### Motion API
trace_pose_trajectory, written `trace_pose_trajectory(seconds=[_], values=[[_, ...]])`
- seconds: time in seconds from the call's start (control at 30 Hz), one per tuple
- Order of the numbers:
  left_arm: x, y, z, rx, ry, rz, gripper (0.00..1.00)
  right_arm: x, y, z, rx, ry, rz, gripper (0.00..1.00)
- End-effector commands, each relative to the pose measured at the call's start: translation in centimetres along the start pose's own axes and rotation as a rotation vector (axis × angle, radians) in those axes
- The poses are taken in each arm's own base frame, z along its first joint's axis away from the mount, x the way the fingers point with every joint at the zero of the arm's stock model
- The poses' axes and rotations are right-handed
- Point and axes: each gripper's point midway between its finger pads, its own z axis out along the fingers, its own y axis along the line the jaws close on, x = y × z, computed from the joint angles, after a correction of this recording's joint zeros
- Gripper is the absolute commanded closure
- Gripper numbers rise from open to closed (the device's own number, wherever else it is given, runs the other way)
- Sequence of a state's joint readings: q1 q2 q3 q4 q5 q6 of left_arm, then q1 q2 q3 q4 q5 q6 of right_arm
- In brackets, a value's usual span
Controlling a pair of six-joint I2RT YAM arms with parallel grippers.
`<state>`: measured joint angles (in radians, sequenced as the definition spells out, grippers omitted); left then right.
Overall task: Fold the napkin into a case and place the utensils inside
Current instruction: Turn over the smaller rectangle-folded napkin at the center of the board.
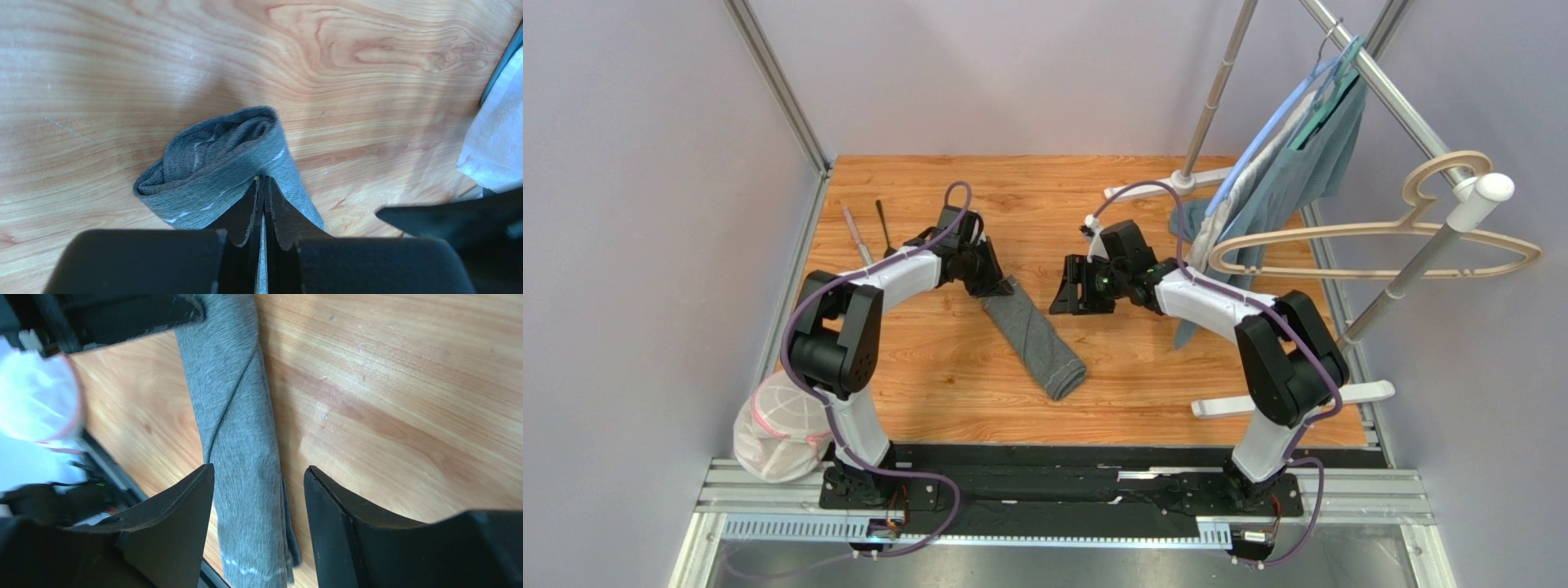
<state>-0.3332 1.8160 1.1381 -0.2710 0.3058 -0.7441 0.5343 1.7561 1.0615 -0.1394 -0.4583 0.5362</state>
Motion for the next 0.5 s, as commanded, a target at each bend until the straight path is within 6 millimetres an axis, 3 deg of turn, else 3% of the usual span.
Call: trace_pose_trajectory(seconds=[0.0,0.07,0.13,0.2,0.23,0.27,0.47], values=[[-1.2,-2.7,-2.2,0.018,-0.063,0.091,0.94,3.0,0.1,-2.1,0.188,0.116,-0.216,0.41],[-0.7,-2.8,-2.4,0.018,-0.063,0.089,0.94,4.4,1.2,-1.5,0.137,0.154,-0.165,0.47],[0.0,-2.1,-1.2,0.008,-0.025,0.072,0.94,5.7,2.2,-0.8,0.091,0.167,-0.163,0.53],[0.2,-1.2,-0.2,-0.033,0.009,0.068,0.95,7.8,1.6,-0.9,0.107,0.186,-0.15,0.56],[0.8,-0.2,1.1,-0.06,0.041,0.055,0.95,8.2,1.3,-0.9,0.115,0.184,-0.143,0.65],[0.9,0.1,1.5,-0.065,0.055,0.046,0.95,9.7,-0.2,-1.1,0.15,0.207,-0.127,0.69],[0.6,1.8,2.3,-0.146,0.063,0.066,0.95,9.9,-5.5,-1.5,0.345,0.179,-0.189,0.74]])
